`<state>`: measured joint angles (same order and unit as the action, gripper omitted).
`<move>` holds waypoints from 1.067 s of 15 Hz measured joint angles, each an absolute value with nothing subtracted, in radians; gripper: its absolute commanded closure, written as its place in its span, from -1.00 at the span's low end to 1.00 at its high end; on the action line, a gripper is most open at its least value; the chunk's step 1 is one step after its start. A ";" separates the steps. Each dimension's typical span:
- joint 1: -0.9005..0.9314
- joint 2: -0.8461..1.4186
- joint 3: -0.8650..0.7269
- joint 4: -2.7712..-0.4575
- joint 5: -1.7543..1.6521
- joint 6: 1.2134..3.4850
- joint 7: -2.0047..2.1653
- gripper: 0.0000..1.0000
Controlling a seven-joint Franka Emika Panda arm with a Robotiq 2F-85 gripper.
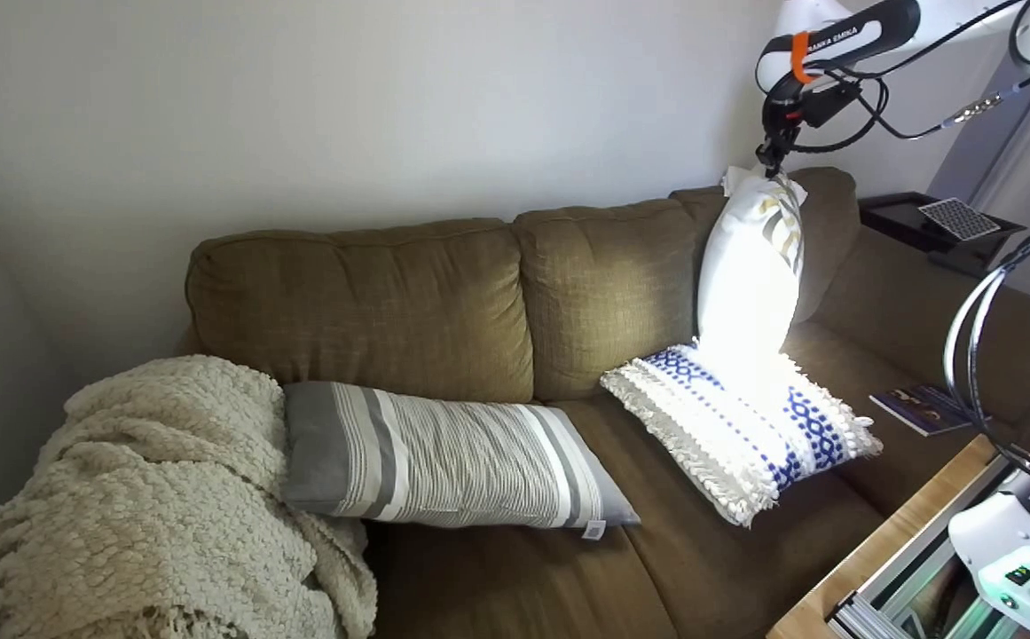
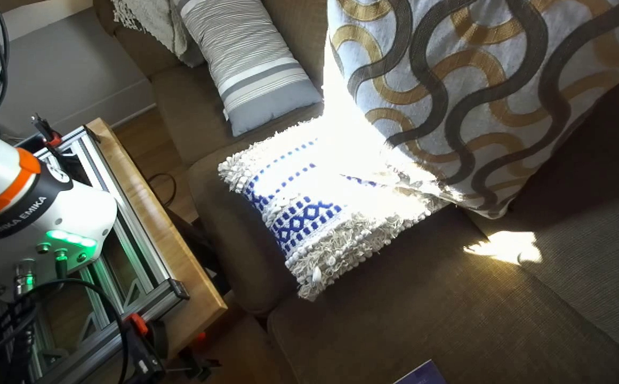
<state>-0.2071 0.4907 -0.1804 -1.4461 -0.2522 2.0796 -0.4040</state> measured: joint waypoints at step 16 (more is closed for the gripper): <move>-0.205 0.246 -0.179 -1.721 -0.331 2.078 -0.466 0.99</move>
